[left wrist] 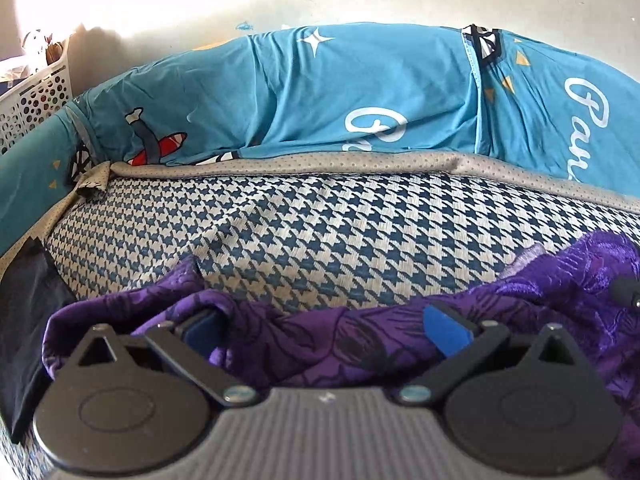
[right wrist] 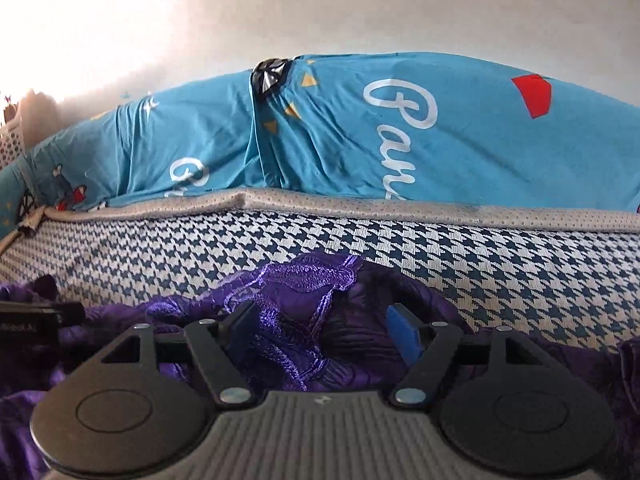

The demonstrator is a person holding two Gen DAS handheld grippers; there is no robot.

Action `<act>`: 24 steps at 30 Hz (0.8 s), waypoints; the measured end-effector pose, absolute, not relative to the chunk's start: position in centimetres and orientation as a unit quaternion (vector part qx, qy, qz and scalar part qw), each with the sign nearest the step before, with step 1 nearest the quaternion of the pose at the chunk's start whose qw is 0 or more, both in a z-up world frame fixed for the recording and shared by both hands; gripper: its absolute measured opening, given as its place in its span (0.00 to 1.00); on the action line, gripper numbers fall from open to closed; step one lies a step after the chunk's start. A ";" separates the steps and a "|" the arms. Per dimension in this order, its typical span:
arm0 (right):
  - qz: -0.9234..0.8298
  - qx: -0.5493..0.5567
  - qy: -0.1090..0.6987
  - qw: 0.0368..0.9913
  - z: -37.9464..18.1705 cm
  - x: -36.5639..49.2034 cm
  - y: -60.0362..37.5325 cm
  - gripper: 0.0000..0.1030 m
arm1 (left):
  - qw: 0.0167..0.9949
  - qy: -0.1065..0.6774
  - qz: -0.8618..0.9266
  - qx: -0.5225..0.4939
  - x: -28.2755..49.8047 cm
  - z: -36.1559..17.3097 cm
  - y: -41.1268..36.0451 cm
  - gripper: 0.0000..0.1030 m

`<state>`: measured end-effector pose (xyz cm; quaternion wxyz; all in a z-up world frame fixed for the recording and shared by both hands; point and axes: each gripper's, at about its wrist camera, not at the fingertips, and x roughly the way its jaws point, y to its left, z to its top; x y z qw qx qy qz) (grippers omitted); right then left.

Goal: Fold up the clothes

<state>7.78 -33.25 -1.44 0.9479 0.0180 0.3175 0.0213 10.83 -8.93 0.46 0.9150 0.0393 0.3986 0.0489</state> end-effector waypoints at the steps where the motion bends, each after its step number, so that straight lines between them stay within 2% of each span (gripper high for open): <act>1: 0.015 0.005 0.319 0.948 -1.8 8.1 -32.9 0.68 | 0.911 0.407 0.057 0.037 11.1 0.2 -8.6 1.00; 2: 0.011 -0.003 0.323 0.946 -2.1 8.3 -32.7 0.67 | 0.905 0.418 0.068 0.033 11.4 -0.1 -8.1 1.00; 4: 0.007 -0.006 0.332 0.943 -2.7 8.9 -32.4 0.49 | 0.900 0.427 0.086 0.028 11.7 -0.4 -7.2 1.00; 6: 0.009 0.001 0.344 0.939 -2.9 9.2 -32.4 0.23 | 0.898 0.426 0.105 0.025 11.9 -0.4 -6.2 1.00; 9: 0.008 0.007 0.336 0.942 -2.7 9.1 -32.5 0.11 | 0.902 0.412 0.131 0.008 11.8 0.4 -4.6 1.00; 12: 0.006 0.045 0.331 0.943 -2.0 8.8 -33.4 0.09 | 0.911 0.393 0.122 -0.038 11.4 1.9 -3.2 1.00; 17: 0.016 0.095 0.305 0.947 -0.3 7.8 -34.8 0.08 | 0.916 0.381 0.116 -0.057 11.0 2.7 -2.8 1.00; 24: 0.086 0.074 0.281 0.953 2.5 4.9 -34.8 0.08 | 0.904 0.415 0.058 -0.089 11.3 2.1 -2.2 1.00</act>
